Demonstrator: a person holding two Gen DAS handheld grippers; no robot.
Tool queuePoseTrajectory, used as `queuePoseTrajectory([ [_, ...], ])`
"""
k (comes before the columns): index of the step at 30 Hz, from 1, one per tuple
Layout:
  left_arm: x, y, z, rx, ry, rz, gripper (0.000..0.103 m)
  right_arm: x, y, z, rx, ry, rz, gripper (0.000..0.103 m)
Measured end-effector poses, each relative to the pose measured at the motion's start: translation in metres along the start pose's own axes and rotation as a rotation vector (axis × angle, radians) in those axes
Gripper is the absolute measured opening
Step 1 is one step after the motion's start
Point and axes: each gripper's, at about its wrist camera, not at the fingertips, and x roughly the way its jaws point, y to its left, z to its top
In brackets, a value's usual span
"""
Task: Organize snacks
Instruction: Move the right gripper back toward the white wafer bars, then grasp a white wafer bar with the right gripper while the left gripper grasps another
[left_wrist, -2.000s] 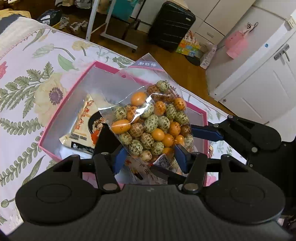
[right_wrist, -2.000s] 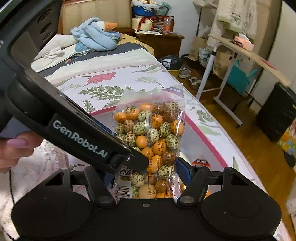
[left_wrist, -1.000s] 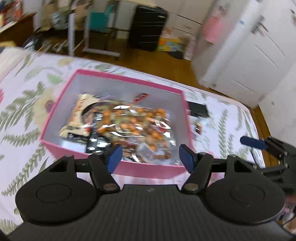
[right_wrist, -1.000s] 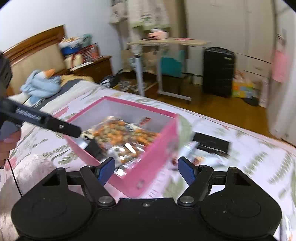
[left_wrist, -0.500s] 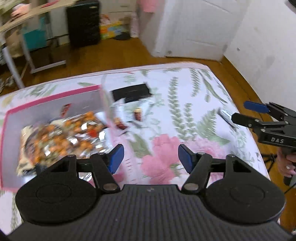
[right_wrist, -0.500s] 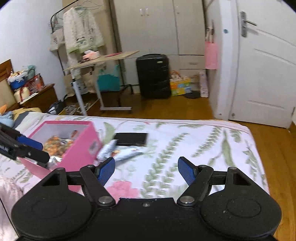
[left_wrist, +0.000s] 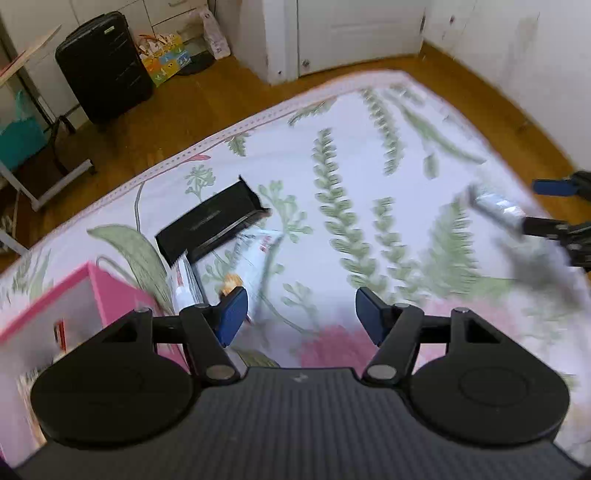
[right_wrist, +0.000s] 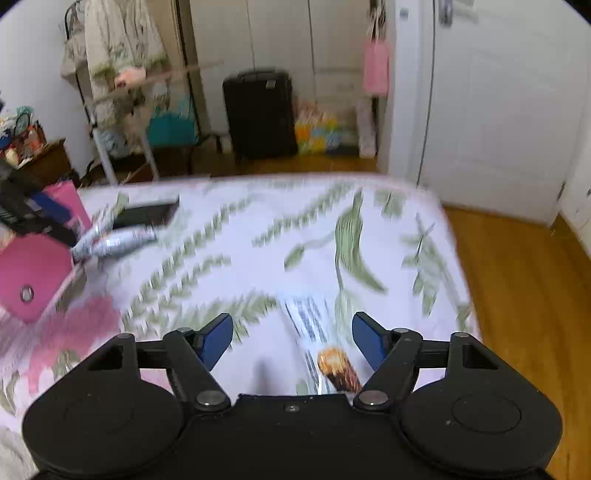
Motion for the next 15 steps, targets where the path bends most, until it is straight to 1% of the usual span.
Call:
queuePoseTrajectory([
  [2, 0.026, 0.003, 0.006, 0.037, 0.043, 0.04, 0.064, 0.013, -0.003, -0.005, -0.038, 0.044, 0.013, 0.072],
  [5, 0.054, 0.01, 0.011, 0.052, 0.101, 0.086, 0.064, 0.032, -0.004, -0.005, -0.094, 0.089, -0.016, 0.072],
  [7, 0.07, 0.015, 0.012, 0.048, 0.139, 0.108, 0.064, 0.041, -0.007, -0.004, -0.095, 0.106, -0.057, 0.073],
  [8, 0.076, 0.018, 0.012, 0.049, 0.152, 0.12, 0.064, 0.045, -0.01, -0.003, -0.083, 0.118, -0.056, 0.073],
  [9, 0.082, 0.018, 0.012, 0.058, 0.163, 0.132, 0.064, 0.048, -0.011, -0.003, -0.073, 0.128, -0.045, 0.067],
  [10, 0.087, 0.018, 0.011, 0.077, 0.175, 0.15, 0.064, 0.051, -0.012, -0.003, -0.063, 0.135, -0.042, 0.053],
  [11, 0.092, 0.017, 0.009, 0.104, 0.192, 0.162, 0.062, 0.051, -0.01, -0.002, -0.057, 0.143, -0.051, 0.045],
  [12, 0.093, 0.016, 0.009, 0.118, 0.192, 0.165, 0.049, 0.052, -0.01, -0.002, -0.047, 0.147, -0.06, 0.038],
  [13, 0.091, 0.015, 0.009, 0.124, 0.195, 0.167, 0.026, 0.05, -0.009, -0.002, -0.017, 0.15, -0.073, 0.037],
  [14, 0.089, 0.013, 0.009, 0.133, 0.216, 0.181, 0.026, 0.047, -0.009, -0.002, 0.013, 0.142, -0.081, 0.036],
  [15, 0.083, 0.012, 0.008, 0.127, 0.211, 0.18, 0.025, 0.043, -0.009, -0.003, 0.043, 0.132, -0.084, 0.035],
])
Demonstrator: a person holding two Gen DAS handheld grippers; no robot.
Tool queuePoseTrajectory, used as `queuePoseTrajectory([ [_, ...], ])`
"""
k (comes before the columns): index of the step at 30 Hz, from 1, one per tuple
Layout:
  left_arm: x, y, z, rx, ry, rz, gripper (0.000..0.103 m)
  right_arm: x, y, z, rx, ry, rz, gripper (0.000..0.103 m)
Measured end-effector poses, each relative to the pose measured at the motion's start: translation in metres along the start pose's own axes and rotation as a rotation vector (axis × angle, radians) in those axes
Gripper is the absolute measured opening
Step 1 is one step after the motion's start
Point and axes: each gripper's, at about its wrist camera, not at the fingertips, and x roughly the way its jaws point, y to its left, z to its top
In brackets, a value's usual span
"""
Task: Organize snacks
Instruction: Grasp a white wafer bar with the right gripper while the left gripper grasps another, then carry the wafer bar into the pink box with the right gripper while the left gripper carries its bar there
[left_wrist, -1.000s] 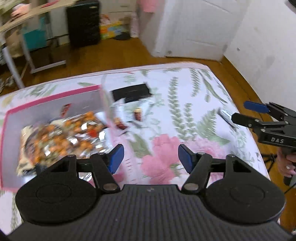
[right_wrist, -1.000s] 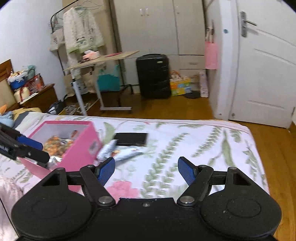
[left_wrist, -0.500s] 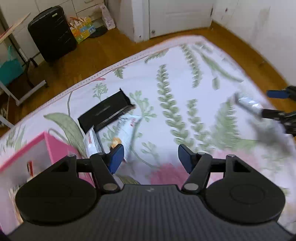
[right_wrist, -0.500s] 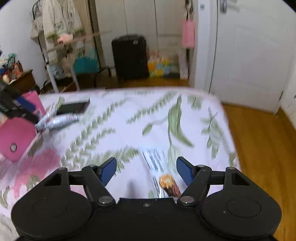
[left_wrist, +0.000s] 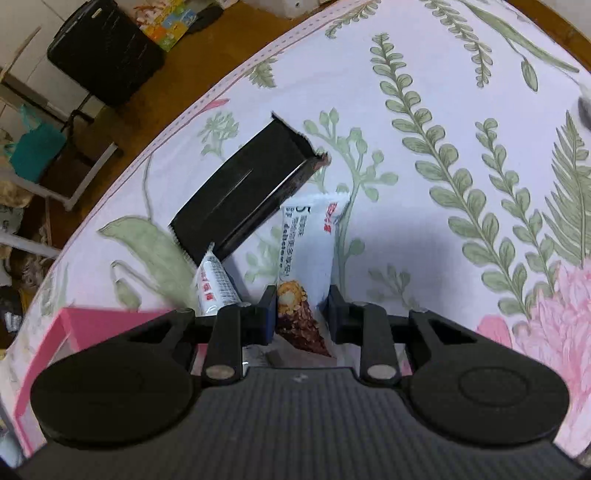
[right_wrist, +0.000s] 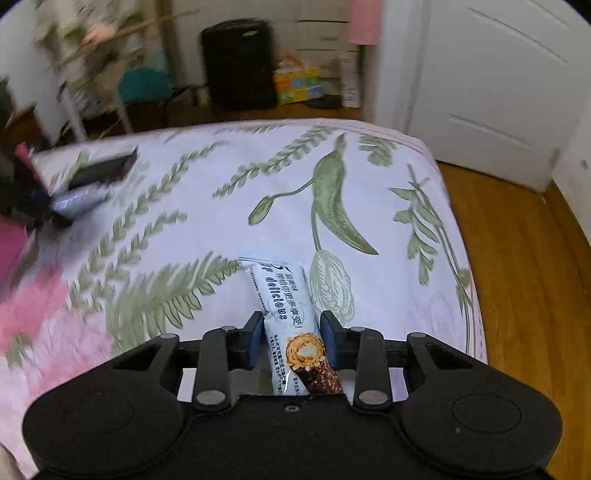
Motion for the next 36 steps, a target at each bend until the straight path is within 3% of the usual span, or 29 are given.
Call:
queuePoseTrajectory([
  [6, -0.045, 0.0, -0.018, -0.036, -0.089, -0.078, 0.025, -0.025, 0.008, -0.006, 0.133, -0.001, 0.004, 0.033],
  [12, -0.078, 0.0, -0.042, -0.077, -0.103, -0.158, 0.025, -0.048, 0.027, -0.008, 0.207, 0.034, 0.078, 0.032],
  [21, -0.108, 0.0, -0.086, -0.098, -0.037, -0.277, 0.025, -0.079, 0.086, -0.012, 0.139, 0.082, 0.189, 0.032],
  [27, -0.142, 0.003, -0.123, -0.113, -0.042, -0.361, 0.025, -0.108, 0.127, -0.02, 0.122, 0.043, 0.286, 0.032],
  [36, -0.193, 0.023, -0.17, -0.167, -0.092, -0.355, 0.025, -0.143, 0.19, -0.006, -0.02, 0.014, 0.405, 0.032],
])
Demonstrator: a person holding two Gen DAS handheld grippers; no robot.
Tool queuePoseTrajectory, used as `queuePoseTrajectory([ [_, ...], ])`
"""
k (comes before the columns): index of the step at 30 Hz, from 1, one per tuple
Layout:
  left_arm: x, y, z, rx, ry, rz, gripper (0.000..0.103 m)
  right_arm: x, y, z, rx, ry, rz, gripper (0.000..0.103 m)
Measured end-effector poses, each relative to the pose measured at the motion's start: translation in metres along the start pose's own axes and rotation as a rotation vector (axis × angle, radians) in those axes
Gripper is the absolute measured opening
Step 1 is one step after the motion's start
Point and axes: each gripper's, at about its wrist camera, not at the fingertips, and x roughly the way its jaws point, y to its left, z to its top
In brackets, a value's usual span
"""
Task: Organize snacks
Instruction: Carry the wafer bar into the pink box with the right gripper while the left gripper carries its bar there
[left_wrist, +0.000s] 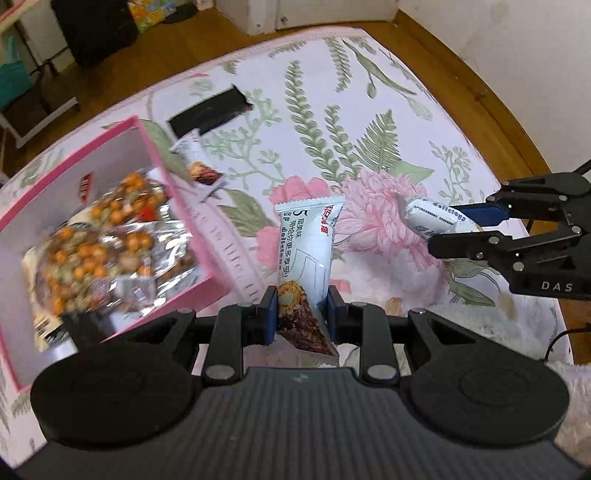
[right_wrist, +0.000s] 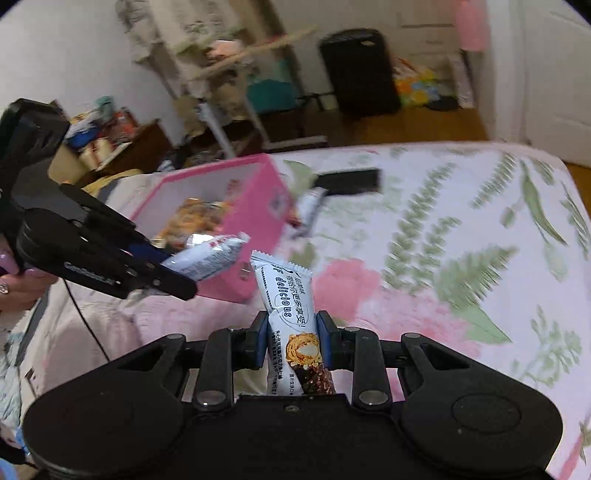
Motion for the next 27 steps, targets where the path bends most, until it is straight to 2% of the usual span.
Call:
queuePoseTrajectory([
  [5, -0.038, 0.025, -0.023, -0.08, -0.092, 0.042, 0.025, 0.014, 0.033, 0.016, -0.061, -0.016, 0.067, 0.032],
  [12, -0.062, 0.079, -0.048, -0.254, -0.211, 0.121, 0.025, 0.052, 0.063, 0.043, -0.116, -0.074, 0.125, 0.032],
  [15, -0.056, 0.1, -0.054, -0.312, -0.247, 0.165, 0.025, 0.072, 0.068, 0.059, -0.109, -0.098, 0.142, 0.032],
  [19, -0.041, 0.122, -0.055, -0.386, -0.266, 0.181, 0.025, 0.1, 0.077, 0.078, -0.109, -0.099, 0.174, 0.032],
  [22, -0.025, 0.143, -0.054, -0.459, -0.261, 0.136, 0.026, 0.121, 0.081, 0.09, -0.097, -0.11, 0.253, 0.032],
  [27, -0.002, 0.163, -0.053, -0.543, -0.251, 0.124, 0.026, 0.155, 0.09, 0.1, -0.133, -0.055, 0.24, 0.033],
])
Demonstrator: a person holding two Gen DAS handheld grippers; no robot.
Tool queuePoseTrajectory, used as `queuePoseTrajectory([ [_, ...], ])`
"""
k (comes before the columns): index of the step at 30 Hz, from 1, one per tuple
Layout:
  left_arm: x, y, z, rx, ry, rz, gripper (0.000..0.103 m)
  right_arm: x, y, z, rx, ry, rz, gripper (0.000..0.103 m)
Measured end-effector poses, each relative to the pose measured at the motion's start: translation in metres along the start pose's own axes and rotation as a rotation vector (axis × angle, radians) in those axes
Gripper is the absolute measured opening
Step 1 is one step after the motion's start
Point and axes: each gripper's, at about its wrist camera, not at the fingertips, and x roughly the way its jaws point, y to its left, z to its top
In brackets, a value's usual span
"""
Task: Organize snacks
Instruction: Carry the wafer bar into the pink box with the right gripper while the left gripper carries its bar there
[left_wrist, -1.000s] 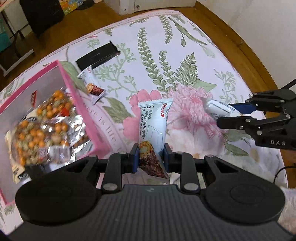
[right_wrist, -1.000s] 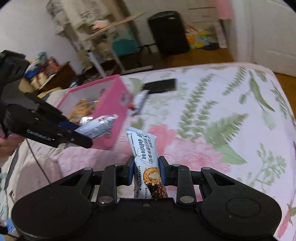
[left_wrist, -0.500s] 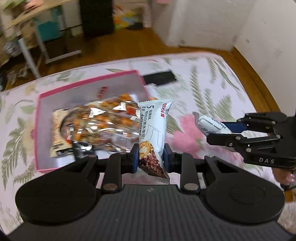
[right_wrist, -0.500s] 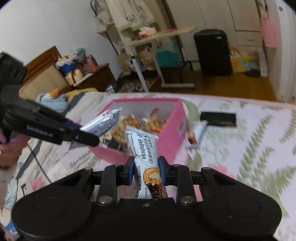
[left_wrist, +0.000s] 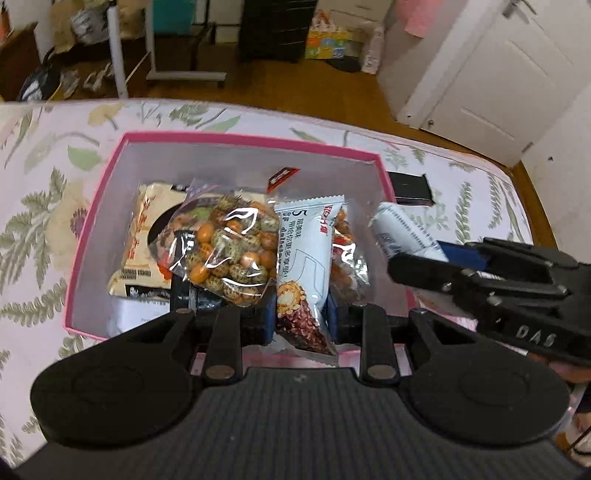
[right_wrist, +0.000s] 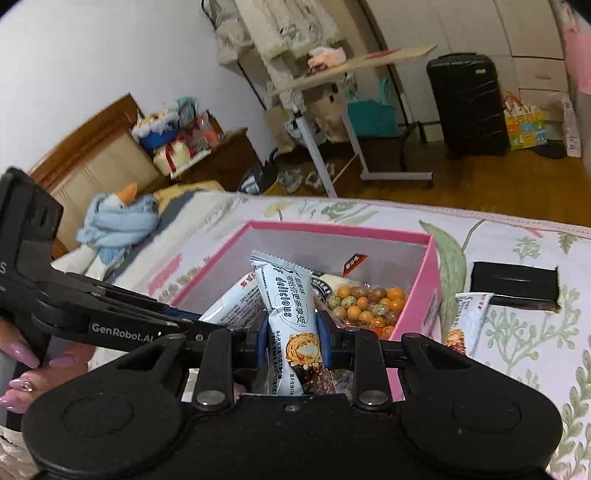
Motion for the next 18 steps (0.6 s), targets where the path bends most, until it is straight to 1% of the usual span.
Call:
queuePoseTrajectory([
  [2, 0.005, 0.001, -0.002, -0.016, -0.001, 0.011, 0.034, 0.009, -0.003, -0.001, 0.002, -0.002, 0.0, 0.035],
  [3, 0.008, 0.002, -0.002, -0.012, 0.0, 0.022, 0.043, 0.012, -0.004, -0.002, -0.002, -0.008, 0.003, 0.035],
  [4, 0.011, 0.001, -0.003, -0.004, 0.003, 0.034, 0.046, 0.014, -0.006, -0.004, -0.006, -0.016, -0.004, 0.04],
  [6, 0.014, 0.002, -0.004, 0.007, 0.018, 0.041, 0.046, 0.016, -0.008, -0.006, 0.001, -0.027, -0.016, 0.049],
  [8, 0.012, 0.002, -0.007, 0.011, 0.019, 0.026, 0.046, 0.012, -0.012, -0.007, 0.021, -0.031, 0.0, 0.049],
  [10, 0.007, 0.0, -0.01, 0.023, 0.01, 0.022, 0.047, 0.002, -0.015, -0.004, 0.028, -0.044, 0.008, 0.054],
  [14, -0.007, -0.012, -0.017, 0.094, -0.026, 0.049, 0.047, -0.024, -0.02, -0.005, 0.031, -0.082, -0.008, 0.056],
  [18, -0.021, -0.023, -0.022, 0.145, -0.046, 0.066, 0.045, -0.046, -0.028, -0.01, 0.033, -0.089, -0.045, 0.058],
])
